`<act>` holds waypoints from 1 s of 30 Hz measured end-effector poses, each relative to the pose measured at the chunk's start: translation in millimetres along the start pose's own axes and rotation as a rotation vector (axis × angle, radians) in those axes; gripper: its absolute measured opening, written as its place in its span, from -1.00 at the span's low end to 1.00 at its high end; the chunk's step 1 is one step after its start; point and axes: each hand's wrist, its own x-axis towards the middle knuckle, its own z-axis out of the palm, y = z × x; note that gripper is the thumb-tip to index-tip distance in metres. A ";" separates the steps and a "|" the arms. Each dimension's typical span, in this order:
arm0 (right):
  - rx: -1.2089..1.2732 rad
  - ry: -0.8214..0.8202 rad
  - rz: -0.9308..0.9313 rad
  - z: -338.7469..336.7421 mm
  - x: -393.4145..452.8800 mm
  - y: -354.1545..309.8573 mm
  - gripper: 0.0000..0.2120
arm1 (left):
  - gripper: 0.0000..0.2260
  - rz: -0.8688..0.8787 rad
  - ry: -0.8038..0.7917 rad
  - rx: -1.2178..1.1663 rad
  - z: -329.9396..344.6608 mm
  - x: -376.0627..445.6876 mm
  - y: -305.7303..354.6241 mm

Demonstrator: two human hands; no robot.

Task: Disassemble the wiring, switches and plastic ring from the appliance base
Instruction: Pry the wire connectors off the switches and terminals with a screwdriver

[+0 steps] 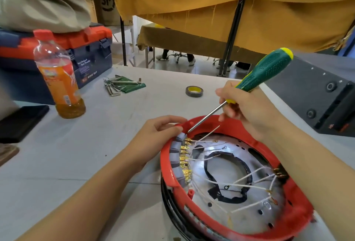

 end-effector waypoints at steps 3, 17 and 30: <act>0.010 -0.007 0.013 2.2 4.3 2.1 -0.66 | -0.81 0.009 -0.007 -0.030 0.9 -0.1 -1.4; 0.014 -0.037 -0.009 2.7 0.6 4.3 -0.67 | -0.82 0.023 0.006 -0.082 2.1 1.1 -6.1; -0.095 -0.066 0.049 24.3 20.7 -9.8 -0.70 | -0.82 0.019 0.024 -0.072 3.0 2.0 -7.7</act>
